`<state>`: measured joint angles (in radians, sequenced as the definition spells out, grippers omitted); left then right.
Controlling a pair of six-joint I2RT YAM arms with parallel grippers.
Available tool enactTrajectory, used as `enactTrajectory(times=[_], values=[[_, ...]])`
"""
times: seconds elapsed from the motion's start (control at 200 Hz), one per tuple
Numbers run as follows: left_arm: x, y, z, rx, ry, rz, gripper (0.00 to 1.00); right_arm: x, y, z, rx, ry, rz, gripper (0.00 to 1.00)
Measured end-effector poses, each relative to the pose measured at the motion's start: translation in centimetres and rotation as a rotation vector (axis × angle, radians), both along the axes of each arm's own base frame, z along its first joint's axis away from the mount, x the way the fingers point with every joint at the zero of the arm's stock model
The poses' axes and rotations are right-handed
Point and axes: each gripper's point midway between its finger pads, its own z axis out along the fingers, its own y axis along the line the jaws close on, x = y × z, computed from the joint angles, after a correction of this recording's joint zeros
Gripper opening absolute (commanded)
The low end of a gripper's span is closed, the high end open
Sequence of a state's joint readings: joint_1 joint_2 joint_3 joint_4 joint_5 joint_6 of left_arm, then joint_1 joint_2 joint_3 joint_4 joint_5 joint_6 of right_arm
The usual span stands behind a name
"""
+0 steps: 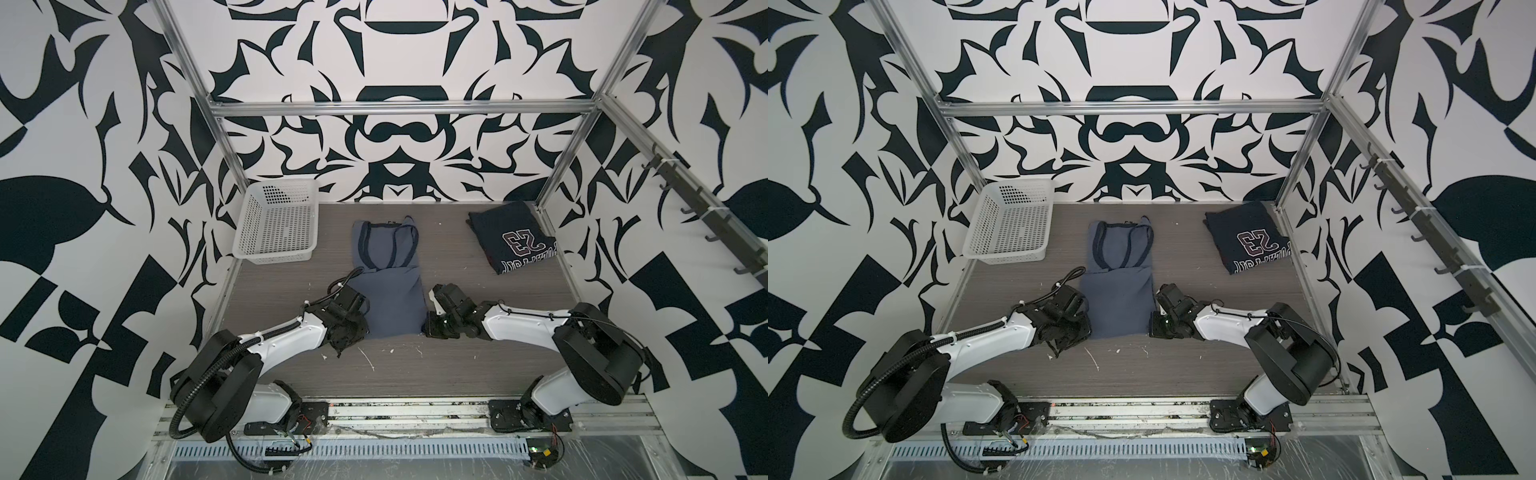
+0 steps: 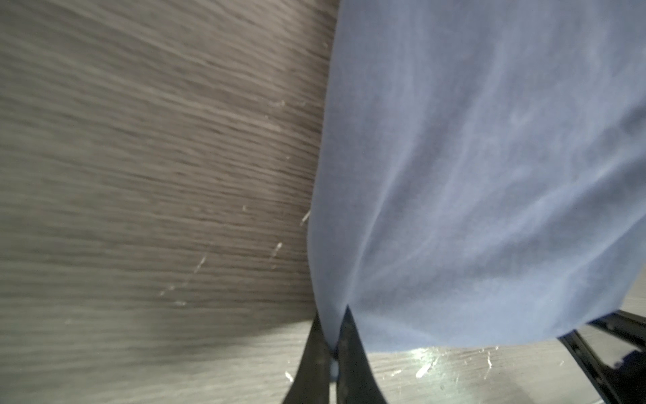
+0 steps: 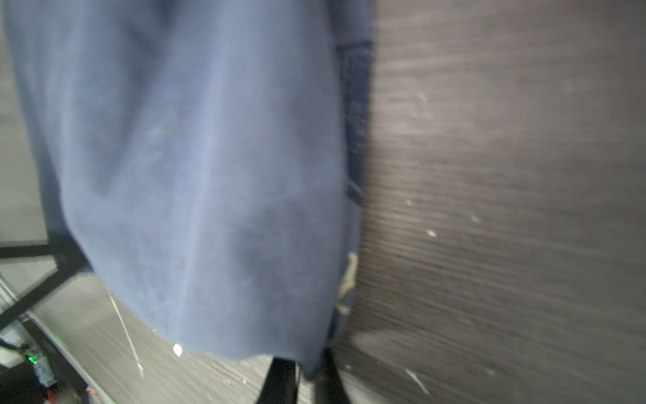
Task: Fold and stack tank tops
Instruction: Fold the tank top at the top-center of the table.
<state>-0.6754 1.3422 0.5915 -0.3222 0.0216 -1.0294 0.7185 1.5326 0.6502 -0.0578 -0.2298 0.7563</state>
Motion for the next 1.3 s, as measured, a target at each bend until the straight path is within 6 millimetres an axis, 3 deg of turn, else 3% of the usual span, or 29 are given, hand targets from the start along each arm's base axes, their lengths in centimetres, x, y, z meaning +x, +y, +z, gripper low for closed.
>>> enactTrajectory(times=[0.145,0.245,0.37,0.475,0.64,0.85,1.015,1.3], values=[[0.0,-0.1,0.3,-0.001,0.003,-0.001,0.07,-0.8,-0.4,0.4,-0.053,0.001,0.013,0.00],[-0.1,-0.5,1.5,-0.001,0.001,-0.014,0.08,-1.5,-0.6,1.9,-0.078,-0.017,0.035,0.00],[0.6,-1.6,5.1,-0.041,-0.051,-0.030,0.09,-1.8,-0.9,4.7,-0.076,-0.058,0.040,0.00],[2.0,-2.7,9.0,-0.078,-0.123,-0.036,0.10,-0.8,-0.8,7.8,-0.071,-0.107,0.025,0.00],[5.7,-4.5,14.7,-0.107,-0.231,-0.052,0.10,2.8,-0.8,12.8,-0.033,-0.191,-0.019,0.00],[12.0,-4.6,18.5,-0.128,-0.296,-0.006,0.12,9.1,-2.0,17.4,0.029,-0.246,-0.095,0.00],[17.1,-3.5,18.9,-0.208,-0.282,0.055,0.12,13.9,-2.5,18.1,0.074,-0.226,-0.126,0.00],[24.6,-3.1,16.5,-0.331,-0.217,0.112,0.11,21.4,-1.4,17.1,0.116,-0.208,-0.118,0.00]])
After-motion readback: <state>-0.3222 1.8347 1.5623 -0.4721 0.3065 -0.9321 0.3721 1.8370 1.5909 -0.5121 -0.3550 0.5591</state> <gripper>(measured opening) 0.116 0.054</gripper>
